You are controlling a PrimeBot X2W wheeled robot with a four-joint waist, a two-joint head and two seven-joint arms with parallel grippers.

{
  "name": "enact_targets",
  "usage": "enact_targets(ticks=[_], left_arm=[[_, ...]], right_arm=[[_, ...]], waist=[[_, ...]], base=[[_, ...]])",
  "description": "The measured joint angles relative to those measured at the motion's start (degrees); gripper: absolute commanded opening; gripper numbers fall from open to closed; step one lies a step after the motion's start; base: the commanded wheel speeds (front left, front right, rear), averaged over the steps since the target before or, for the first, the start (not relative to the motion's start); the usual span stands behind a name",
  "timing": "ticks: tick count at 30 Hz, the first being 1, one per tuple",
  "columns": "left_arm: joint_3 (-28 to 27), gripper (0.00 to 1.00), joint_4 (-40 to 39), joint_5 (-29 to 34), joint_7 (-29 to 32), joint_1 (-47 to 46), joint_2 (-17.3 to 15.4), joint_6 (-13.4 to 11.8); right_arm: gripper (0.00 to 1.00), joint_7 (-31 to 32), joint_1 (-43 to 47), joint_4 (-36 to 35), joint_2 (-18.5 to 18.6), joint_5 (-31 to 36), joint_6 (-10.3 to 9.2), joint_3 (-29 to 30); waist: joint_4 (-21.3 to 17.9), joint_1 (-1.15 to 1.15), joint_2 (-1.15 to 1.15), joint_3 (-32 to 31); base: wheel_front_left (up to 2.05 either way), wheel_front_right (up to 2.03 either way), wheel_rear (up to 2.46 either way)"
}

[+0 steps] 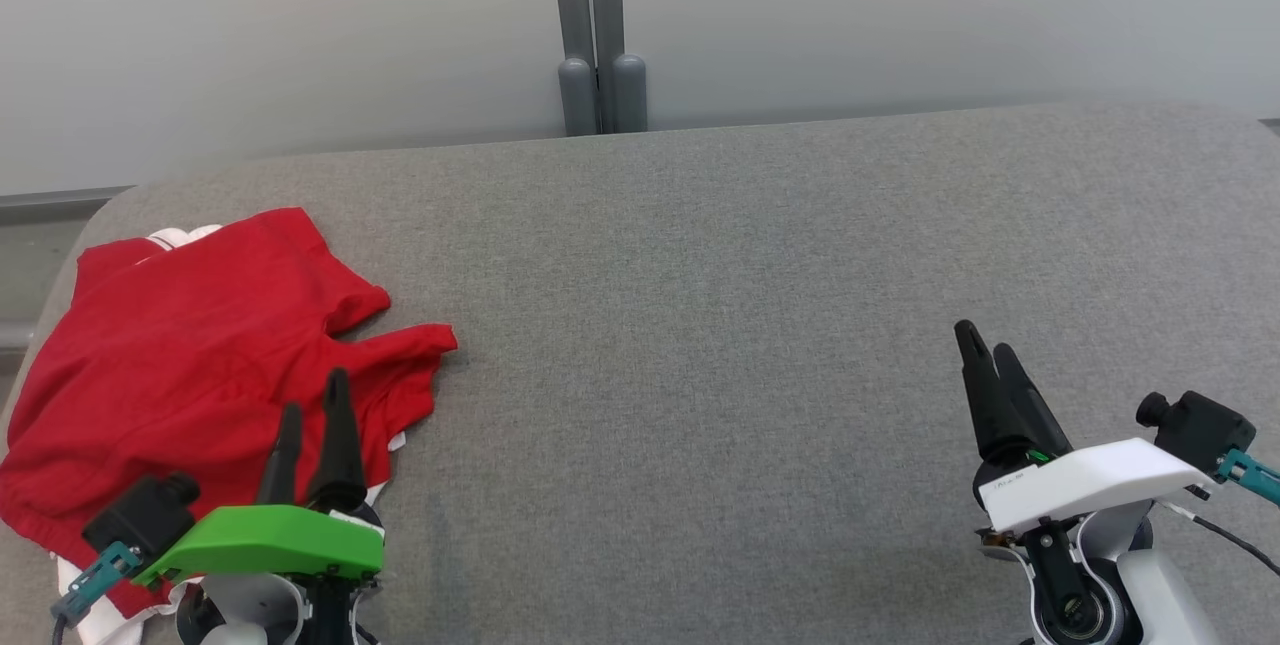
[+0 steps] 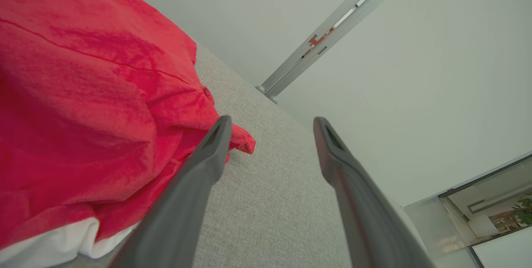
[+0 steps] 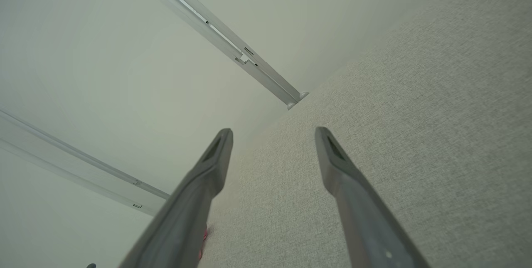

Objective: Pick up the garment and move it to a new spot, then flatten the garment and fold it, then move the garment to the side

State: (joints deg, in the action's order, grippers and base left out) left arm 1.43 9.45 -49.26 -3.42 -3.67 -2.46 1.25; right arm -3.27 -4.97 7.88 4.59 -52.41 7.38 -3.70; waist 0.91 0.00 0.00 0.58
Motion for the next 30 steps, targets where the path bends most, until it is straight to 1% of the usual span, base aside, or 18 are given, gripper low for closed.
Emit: enact_targets(ticks=[4, 12, 19, 30], left_arm=[[0.71, 1.00, -0.14, 3.32, -0.74, 0.01, -0.15, -0.70], [1.98, 1.00, 0.30, 8.25, -2.22, 0.02, -0.24, -1.10], [2.60, 1.00, 0.09, 13.45, -3.31, 0.00, -0.26, -1.78], [3.44, 1.00, -0.65, 19.85, -5.00, -0.09, -0.27, -2.53]], right_arm=[[1.00, -0.88, 0.00, 0.53, -0.13, 4.02, 0.00, 0.04], [1.00, -2.26, -0.19, 0.87, -0.08, 10.55, 0.00, -0.97], [1.00, -3.48, -0.59, 0.66, -0.04, 15.01, 0.00, -1.66], [1.00, -5.04, -1.11, -0.16, -0.03, 21.65, 0.01, -2.59]], waist=[[0.04, 0.00, 0.00, 0.03], [0.19, 0.00, 0.00, 0.12], [0.41, 0.00, 0.00, 0.26], [0.65, 0.00, 0.00, 0.69]], base=[[0.00, 0.00, 0.00], [0.00, 0.00, 0.00], [0.00, 0.00, 0.00], [0.00, 0.00, 0.00]])
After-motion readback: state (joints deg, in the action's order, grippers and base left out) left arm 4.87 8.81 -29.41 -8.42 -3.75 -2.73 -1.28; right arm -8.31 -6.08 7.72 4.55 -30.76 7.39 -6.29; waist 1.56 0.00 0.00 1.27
